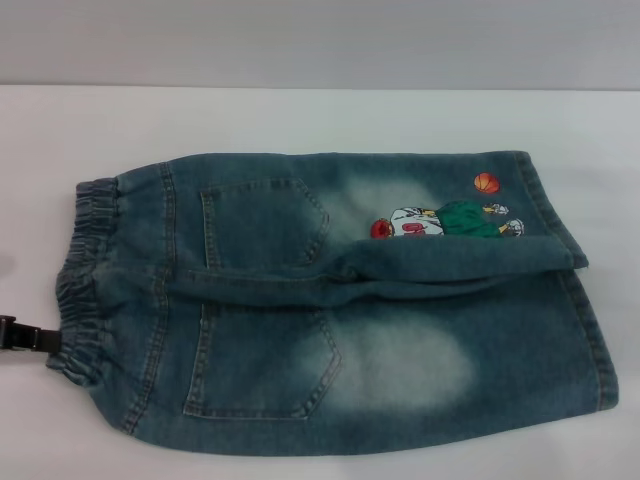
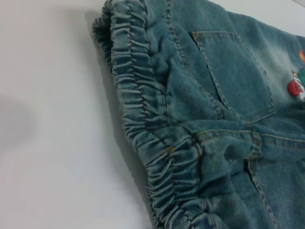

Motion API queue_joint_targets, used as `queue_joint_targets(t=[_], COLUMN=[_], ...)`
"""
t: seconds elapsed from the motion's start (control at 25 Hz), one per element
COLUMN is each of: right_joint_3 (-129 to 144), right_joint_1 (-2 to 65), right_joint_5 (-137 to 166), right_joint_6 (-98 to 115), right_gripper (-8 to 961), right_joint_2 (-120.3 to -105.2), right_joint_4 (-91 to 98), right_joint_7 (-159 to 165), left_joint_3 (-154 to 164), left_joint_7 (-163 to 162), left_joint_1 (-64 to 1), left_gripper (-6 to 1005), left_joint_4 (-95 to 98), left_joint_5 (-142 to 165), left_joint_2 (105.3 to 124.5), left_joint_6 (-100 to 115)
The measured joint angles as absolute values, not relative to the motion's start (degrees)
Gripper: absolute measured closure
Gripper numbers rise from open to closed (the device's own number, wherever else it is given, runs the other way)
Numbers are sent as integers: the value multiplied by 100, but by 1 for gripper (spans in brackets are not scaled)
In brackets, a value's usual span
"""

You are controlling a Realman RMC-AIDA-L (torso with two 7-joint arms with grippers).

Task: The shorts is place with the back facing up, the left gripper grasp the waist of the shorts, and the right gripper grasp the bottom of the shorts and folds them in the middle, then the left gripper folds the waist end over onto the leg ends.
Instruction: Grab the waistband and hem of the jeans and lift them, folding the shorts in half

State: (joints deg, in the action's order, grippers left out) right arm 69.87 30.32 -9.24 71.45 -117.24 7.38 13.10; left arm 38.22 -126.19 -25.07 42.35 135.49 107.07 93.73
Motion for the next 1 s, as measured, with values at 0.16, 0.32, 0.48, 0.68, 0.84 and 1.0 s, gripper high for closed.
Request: queue_joint_targets(t=[0.16,0.32,0.48,0.68,0.84,1.0], right_joint_3=[6987,6987,6987,6987,6981,6978], right_joint_1=[3034,3046,3059,3067,3067,3068], right_joint_5=[-923,-913,-905,-905,-925,-930], right_joint_6=[7145,7145,7129,7089,7085,7083], right_gripper=[419,420,419,419,419,420], right_joint_2=[-11724,-11724,-11724,-11724,-11722,-11720], right_joint_4=[737,729,729,729,729,729], right_joint_7=[1309,1309,1309,1309,1309,1309], left_joint_3=[3822,3781,3684,3595,3593,3618], left_joint_7=[-12638,-12647,-12650,-12653,-12655,-12652], left_joint_1=[-2515,-2522,-2528,-2538,-2554,-2558], left_gripper=[975,976,970,964,959,953], left_joint_4=[4237,4237,4236,4237,4236,4236], left_joint_5=[13550,13553,13554,13558,13560,13562], left_joint_2=[10699,10690,10685,10670,10654,10646], left_joint_6=[9300,9231,9205,9180,9236,9283])
